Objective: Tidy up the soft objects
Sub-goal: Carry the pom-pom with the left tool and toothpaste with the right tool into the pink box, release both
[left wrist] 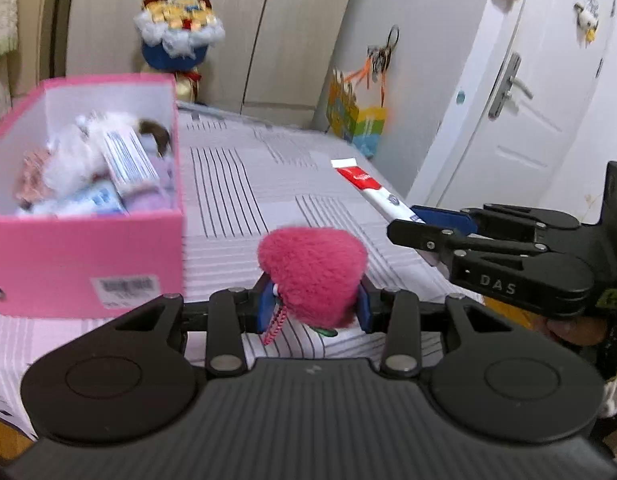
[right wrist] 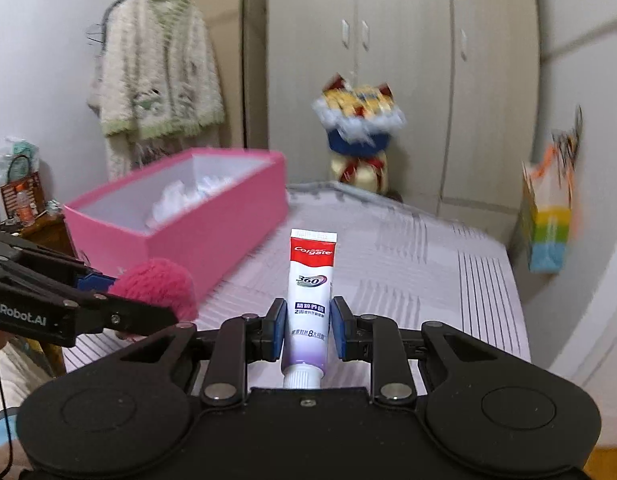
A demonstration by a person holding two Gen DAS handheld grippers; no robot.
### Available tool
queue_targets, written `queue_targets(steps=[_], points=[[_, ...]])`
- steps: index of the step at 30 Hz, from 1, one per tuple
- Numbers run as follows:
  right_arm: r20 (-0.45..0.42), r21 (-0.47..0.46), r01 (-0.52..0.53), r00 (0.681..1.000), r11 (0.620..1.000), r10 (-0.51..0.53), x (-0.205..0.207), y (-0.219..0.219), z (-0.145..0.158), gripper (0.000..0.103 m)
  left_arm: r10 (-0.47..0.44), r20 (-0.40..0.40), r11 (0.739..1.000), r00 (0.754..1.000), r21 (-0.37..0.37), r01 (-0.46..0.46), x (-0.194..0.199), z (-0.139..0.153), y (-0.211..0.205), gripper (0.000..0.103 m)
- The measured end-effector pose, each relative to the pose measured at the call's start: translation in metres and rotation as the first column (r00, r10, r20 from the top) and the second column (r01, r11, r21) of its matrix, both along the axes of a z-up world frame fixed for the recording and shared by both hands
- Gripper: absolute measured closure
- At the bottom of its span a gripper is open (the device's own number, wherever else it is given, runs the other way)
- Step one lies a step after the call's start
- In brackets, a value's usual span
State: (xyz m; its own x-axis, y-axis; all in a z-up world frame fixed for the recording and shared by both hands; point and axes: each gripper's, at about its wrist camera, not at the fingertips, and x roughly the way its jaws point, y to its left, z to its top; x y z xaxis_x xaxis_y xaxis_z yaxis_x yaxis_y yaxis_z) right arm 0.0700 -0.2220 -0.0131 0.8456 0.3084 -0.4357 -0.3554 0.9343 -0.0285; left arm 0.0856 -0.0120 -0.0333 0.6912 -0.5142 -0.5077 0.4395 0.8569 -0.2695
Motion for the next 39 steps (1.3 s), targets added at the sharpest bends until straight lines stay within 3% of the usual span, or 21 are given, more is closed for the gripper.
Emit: queue_targets(steps=[8,14,23,28,32,39], points=[[0.15,0.014,-0.102,0.984,0.995,0.099,0.007,0.051,0.047,0.075,0.112,0.164,0.994,0.98,-0.021,-0.11,0.0,0.044,0.036,0.065],[0.195,0.038,-0.17,0.968,0.985,0.16,0.042,0.086,0.067,0.075,0.209,0.209,0.978,0.955,-0.039,-0.205,0.027,0.056,0.069,0.065],[0.087,0.093,-0.198,0.978,0.976,0.19,0.128,0.118,0.063,0.075,0.295,0.131,0.954,0.946,0.008,-0.299,0.098,0.051,0.108,0.065],[-0.029,0.101,-0.243,0.969,0.965,0.246,0.174,0.136,0.044,0.075,0.308,0.055,0.949,0.95,0.057,-0.311,0.139,0.038,0.121,0.064],[-0.084,0.062,-0.248,0.964,0.967,0.253,0.202,0.154,0.028,0.075,0.314,0.012,0.944,0.949,0.108,-0.313,0.164,0.026,0.122,0.064],[-0.092,-0.01,-0.244,0.966,0.97,0.243,0.216,0.166,0.024,0.075,0.341,0.015,0.937,0.94,0.076,-0.342,0.177,0.027,0.131,0.062]])
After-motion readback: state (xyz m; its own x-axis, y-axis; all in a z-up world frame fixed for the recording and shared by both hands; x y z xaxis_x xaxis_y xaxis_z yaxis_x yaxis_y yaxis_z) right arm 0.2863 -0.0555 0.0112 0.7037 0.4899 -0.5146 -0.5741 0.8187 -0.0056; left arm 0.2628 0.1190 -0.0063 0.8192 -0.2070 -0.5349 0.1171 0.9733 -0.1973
